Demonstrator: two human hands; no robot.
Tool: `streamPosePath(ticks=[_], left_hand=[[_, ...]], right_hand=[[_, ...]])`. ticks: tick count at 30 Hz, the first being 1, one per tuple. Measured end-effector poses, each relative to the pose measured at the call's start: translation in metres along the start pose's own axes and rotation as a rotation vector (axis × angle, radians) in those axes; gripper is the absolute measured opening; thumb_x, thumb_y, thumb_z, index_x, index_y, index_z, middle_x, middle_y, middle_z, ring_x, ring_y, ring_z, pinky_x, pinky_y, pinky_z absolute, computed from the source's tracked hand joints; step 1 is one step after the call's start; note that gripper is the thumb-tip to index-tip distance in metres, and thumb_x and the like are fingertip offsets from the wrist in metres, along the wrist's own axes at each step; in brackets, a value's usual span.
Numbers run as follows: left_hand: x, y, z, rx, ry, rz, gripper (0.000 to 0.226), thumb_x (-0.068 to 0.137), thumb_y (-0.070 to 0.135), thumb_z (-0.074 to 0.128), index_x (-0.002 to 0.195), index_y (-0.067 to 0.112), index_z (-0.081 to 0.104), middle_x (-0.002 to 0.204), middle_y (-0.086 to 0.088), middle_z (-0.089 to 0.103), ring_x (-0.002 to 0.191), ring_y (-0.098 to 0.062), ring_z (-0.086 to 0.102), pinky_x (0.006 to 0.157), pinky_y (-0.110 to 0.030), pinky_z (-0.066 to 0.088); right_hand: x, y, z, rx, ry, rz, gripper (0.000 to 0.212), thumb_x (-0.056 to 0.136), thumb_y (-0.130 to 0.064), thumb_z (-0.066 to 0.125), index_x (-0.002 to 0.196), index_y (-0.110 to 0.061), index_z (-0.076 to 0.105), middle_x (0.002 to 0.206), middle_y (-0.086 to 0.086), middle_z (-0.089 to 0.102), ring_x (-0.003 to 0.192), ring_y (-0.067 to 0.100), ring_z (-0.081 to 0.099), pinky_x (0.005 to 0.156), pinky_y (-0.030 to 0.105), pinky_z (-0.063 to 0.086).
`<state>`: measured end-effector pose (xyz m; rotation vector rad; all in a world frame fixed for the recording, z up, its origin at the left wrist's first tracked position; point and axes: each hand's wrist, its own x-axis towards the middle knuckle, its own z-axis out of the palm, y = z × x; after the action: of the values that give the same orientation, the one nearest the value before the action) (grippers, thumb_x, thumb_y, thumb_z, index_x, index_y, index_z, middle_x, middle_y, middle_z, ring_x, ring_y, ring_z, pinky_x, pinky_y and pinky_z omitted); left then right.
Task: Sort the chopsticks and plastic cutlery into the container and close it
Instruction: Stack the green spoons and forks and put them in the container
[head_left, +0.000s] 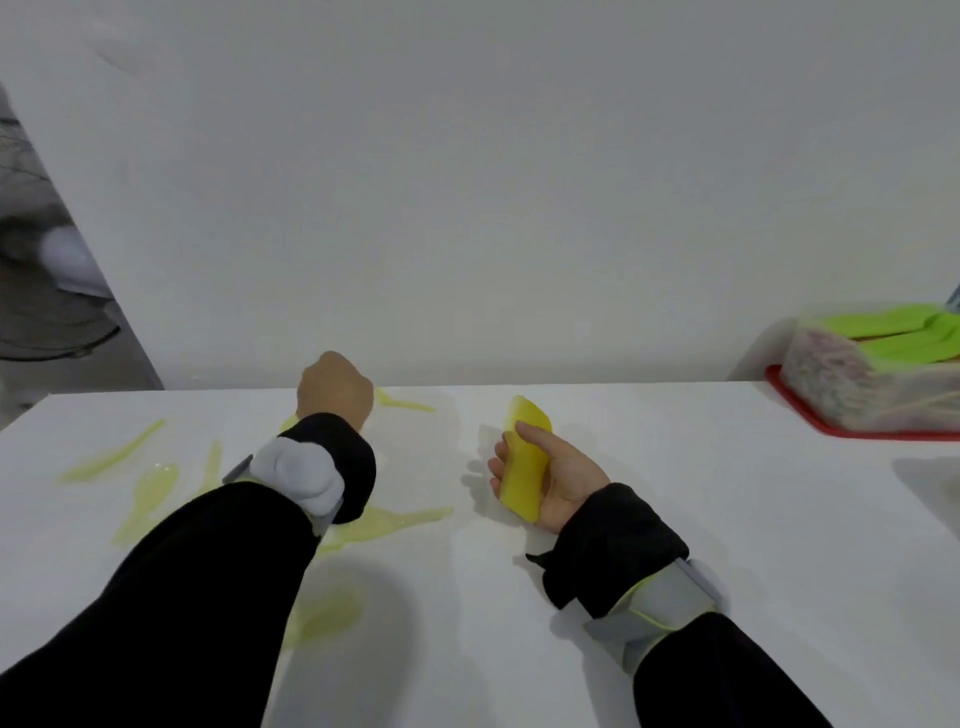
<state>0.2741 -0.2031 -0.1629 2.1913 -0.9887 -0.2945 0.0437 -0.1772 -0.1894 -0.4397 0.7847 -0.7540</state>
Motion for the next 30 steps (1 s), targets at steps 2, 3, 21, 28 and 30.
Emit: streamPosePath(ticks=[2,3,21,28,30], left_hand=[[0.01,0.011,0.001,-0.297,0.0,-0.137,0.027,0.086,0.001,0.044,0.06,0.007,0.042,0.068,-0.015,0.064,0.064,-0.032,0.06,0.053,-0.028,0.044],[0.012,0.016,0.003,-0.367,0.003,-0.172,0.032,0.088,0.006,0.045,0.058,0.012,0.038,0.067,-0.01,0.062,0.065,-0.028,0.057,0.053,-0.027,0.043],[-0.093,0.113,0.062,-0.529,-0.557,0.473,0.031,0.083,-0.009,0.054,0.099,0.016,0.063,0.076,-0.009,0.064,0.066,-0.016,0.061,0.069,-0.03,0.046],[-0.197,0.181,0.085,-0.619,-0.685,0.557,0.028,0.093,0.001,0.045,0.104,0.02,0.063,0.094,-0.003,0.067,0.084,-0.016,0.058,0.061,-0.016,0.048],[-0.222,0.194,0.098,-0.59,-0.6,0.586,0.03,0.096,0.005,0.04,0.111,0.019,0.062,0.11,-0.001,0.059,0.099,-0.014,0.055,0.076,-0.019,0.045]], right_hand=[[0.0,-0.002,-0.001,0.002,-0.001,-0.003,0.014,0.089,-0.021,0.058,0.083,-0.009,0.058,0.058,0.004,0.062,0.047,0.019,0.061,0.052,0.024,0.054],[-0.001,-0.003,-0.001,0.004,-0.001,-0.006,0.013,0.088,-0.021,0.058,0.083,-0.009,0.059,0.058,0.003,0.061,0.046,0.019,0.06,0.052,0.024,0.053],[-0.044,-0.042,-0.063,0.02,0.123,-0.172,0.008,0.089,-0.015,0.059,0.083,-0.011,0.058,0.065,0.003,0.06,0.05,0.02,0.06,0.054,0.027,0.051],[-0.091,-0.069,-0.101,0.144,0.029,-0.365,0.015,0.093,-0.017,0.054,0.1,-0.009,0.064,0.079,0.007,0.069,0.065,0.021,0.066,0.063,0.031,0.057],[-0.103,-0.078,-0.111,0.186,-0.04,-0.368,0.022,0.095,-0.015,0.05,0.111,-0.009,0.063,0.092,0.013,0.071,0.075,0.024,0.071,0.069,0.034,0.059]])
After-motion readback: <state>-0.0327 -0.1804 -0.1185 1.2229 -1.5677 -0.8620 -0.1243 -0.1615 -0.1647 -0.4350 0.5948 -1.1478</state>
